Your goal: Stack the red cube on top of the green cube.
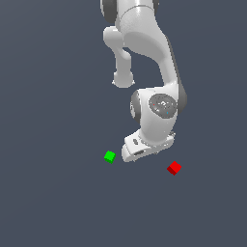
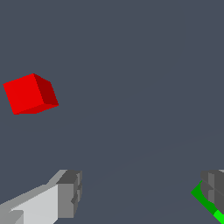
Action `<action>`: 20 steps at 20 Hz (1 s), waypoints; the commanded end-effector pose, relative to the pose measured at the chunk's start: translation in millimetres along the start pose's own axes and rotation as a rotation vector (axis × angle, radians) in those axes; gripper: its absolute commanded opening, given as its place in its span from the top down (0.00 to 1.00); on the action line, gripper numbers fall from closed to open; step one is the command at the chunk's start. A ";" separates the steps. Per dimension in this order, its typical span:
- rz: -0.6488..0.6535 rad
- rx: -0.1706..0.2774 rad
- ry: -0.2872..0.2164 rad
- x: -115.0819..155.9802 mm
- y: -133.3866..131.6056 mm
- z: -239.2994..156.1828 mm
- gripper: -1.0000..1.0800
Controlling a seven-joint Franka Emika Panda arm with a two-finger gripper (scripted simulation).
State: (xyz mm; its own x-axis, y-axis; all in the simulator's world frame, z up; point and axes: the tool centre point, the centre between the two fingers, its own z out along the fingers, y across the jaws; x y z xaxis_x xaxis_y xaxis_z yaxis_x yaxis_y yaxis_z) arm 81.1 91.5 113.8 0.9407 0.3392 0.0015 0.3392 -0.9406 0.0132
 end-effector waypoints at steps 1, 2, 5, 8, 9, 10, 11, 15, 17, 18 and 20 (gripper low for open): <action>-0.063 0.003 0.001 16.3 -22.0 8.2 0.04; -0.088 0.004 0.001 22.3 -30.9 11.4 0.04; -0.158 0.007 0.001 37.9 -57.0 20.2 0.04; -0.217 0.009 0.001 49.5 -79.6 27.5 0.04; -0.234 0.010 0.001 52.6 -86.3 29.6 0.04; -0.250 0.010 0.001 55.3 -92.6 31.5 0.04; -0.264 0.011 0.001 57.8 -98.4 33.3 0.04; -0.310 0.012 0.001 64.9 -116.8 38.7 0.04; -0.325 0.013 0.001 67.1 -123.0 40.5 0.04; -0.331 0.013 0.001 67.9 -125.3 41.1 0.04; -0.339 0.013 0.001 68.9 -128.4 42.0 0.04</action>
State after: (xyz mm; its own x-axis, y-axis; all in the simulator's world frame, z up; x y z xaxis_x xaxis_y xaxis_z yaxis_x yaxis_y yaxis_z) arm 102.2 232.7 70.8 0.7788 0.6273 -0.0003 0.6273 -0.7788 -0.0003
